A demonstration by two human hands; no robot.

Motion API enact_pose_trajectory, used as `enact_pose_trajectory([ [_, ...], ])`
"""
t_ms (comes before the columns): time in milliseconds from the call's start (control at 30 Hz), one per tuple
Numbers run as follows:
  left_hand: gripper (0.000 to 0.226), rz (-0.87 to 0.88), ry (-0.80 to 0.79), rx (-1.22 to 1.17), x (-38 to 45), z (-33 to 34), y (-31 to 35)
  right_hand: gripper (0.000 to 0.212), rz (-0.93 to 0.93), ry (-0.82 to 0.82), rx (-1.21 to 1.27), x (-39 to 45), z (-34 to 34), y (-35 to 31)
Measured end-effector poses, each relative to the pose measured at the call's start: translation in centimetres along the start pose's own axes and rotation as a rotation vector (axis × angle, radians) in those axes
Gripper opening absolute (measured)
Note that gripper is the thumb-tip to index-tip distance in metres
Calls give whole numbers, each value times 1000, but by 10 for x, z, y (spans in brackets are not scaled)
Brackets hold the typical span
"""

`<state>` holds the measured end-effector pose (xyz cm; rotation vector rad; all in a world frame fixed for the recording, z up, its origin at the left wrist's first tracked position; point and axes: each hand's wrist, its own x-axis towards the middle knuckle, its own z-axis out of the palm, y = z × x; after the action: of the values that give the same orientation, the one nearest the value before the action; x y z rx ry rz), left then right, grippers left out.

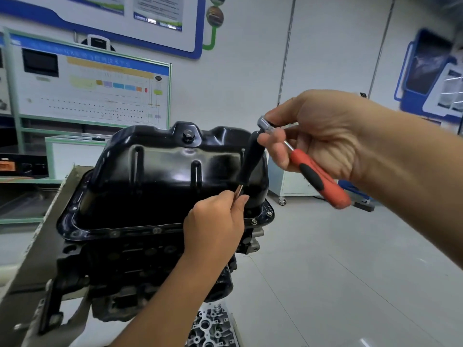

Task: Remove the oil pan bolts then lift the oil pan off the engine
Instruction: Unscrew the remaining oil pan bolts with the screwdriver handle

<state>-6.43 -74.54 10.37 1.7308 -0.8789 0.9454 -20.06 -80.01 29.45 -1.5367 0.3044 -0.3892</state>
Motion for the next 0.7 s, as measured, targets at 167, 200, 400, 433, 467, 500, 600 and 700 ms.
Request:
enact_pose_trajectory([
  [167,41,19,20,2,-1,-2,-2,19,3,-7,-124,-9,12,0],
  [200,41,14,13,-5,-1,-2,-3,17,-16,8,-219,-10,13,1],
  [400,43,-48,-122,-172,6,-3,-16,41,-304,149,-876,-1,8,13],
  [433,43,-52,-141,-208,7,-3,-19,47,-349,148,-990,1,7,14],
  [467,42,-58,-162,-237,8,-2,-21,49,-392,144,-1117,2,6,13],
  [500,41,-62,-185,-261,9,-2,-23,47,-439,139,-1244,3,5,11],
  [600,37,-76,-245,-319,11,-3,-27,46,-508,152,-1494,10,4,5],
  [700,35,-61,-275,-347,13,-5,-28,45,-520,190,-1669,19,1,1],
])
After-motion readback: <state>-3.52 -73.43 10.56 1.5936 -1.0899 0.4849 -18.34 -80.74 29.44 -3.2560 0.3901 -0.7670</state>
